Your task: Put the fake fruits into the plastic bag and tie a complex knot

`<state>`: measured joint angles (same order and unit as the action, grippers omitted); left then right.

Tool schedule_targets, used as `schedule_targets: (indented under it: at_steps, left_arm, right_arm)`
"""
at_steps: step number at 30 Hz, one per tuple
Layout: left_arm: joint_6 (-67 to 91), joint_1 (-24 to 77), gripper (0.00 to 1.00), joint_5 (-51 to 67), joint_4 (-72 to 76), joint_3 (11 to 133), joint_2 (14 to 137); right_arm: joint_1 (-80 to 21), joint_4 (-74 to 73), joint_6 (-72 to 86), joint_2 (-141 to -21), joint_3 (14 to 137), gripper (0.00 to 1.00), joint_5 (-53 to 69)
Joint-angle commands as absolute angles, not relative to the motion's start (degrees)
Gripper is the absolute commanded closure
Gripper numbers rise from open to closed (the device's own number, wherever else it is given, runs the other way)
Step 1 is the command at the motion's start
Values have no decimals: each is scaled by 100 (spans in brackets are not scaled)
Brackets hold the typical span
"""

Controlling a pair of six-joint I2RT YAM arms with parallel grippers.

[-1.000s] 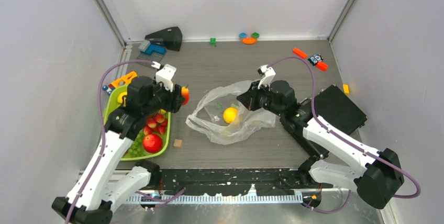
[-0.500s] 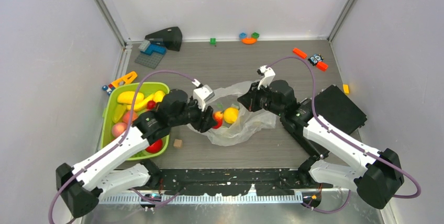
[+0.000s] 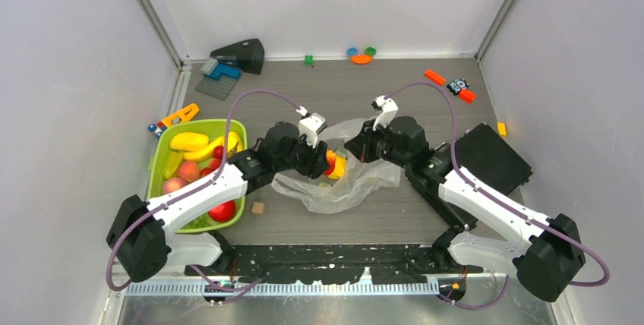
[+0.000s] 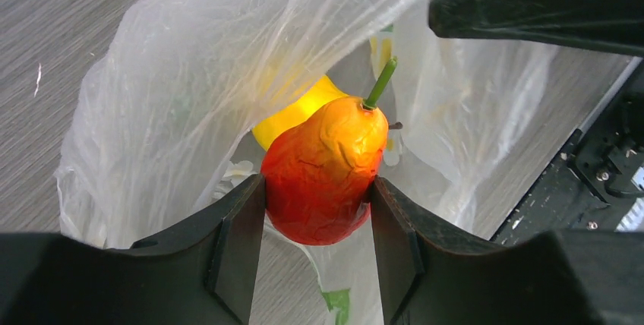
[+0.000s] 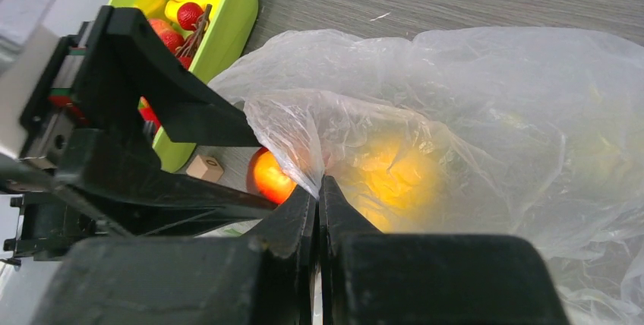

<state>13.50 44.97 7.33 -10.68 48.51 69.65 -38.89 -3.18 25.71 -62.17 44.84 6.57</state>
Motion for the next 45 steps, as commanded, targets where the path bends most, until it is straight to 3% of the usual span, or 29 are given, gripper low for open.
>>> schedule_targets:
  at_steps: [1, 16, 30, 33, 40, 45]
  left_arm:
    - [1532, 4534, 67, 477, -278, 4812, 7226]
    - [1856, 5080, 67, 624, 190, 5052, 8288]
    - [2195, 5080, 60, 1312, 613, 5153, 8952]
    - [2248, 5080, 56, 1424, 682, 5181, 9039]
    - [2241, 5080, 28, 1397, 725, 5129, 8993]
    - [2232, 5080, 24, 1330, 712, 5094, 8948]
  right_arm:
    - [-3920, -107, 2636, -6234, 4725, 95, 696]
    - [-3920, -72, 2641, -6314, 4738, 95, 747]
    - [-3920, -85, 2638, -6381, 4755, 95, 772]
    - [-3920, -88, 2637, -6380, 4763, 95, 773]
    - [-3920, -86, 2628, -6396, 4764, 95, 765]
    - [-3920, -79, 2637, -6384, 4751, 95, 769]
